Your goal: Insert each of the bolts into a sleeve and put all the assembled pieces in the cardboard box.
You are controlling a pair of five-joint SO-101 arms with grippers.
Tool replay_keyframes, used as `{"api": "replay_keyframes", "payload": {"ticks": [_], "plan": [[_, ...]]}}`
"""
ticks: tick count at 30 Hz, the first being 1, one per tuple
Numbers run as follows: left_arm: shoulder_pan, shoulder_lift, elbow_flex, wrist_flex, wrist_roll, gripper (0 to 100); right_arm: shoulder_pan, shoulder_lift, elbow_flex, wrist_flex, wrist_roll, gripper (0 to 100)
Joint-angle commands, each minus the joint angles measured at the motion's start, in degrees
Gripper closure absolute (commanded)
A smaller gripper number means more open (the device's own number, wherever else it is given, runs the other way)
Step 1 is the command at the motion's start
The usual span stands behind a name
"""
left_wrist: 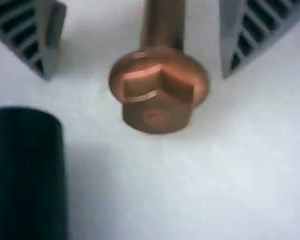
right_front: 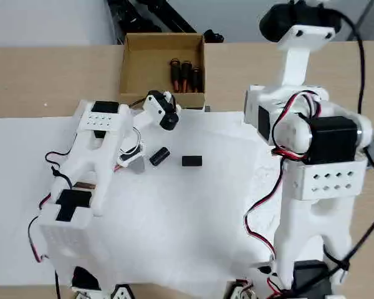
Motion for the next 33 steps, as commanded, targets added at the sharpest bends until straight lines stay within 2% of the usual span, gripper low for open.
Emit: {"api": "replay_keyframes", "payload": {"ticks": [1, 10, 15, 16, 22, 31, 33], "plan": [[-3.08, 0.0, -3.3, -2.55, -0.35, 81, 0.48, -1.98, -2.2, 0.4, 0.09, 90.2], [-2.11, 3.43, -3.3, -1.67, -1.85, 82, 0.57, -2.15, -2.2, 0.4, -0.09, 90.2], [-2.02, 4.57, -3.3, -1.58, -1.67, 100, 0.57, -2.15, -2.2, 0.48, -0.18, 90.2], [-2.02, 4.4, -3.3, -1.32, -1.67, 99, 0.57, -2.15, -2.2, 0.48, -0.18, 90.2], [-1.67, 4.4, -6.46, 6.33, -2.29, 100, 0.57, -2.15, -2.2, 0.48, -0.18, 90.2], [-1.49, 4.4, -20.62, 24.09, -2.73, 99, 0.66, -2.15, -2.2, 0.48, -0.26, 90.2], [-1.41, 4.31, -22.29, 25.05, -1.32, 99, 0.66, -2.15, -2.2, 0.48, -0.26, 90.2]]}}
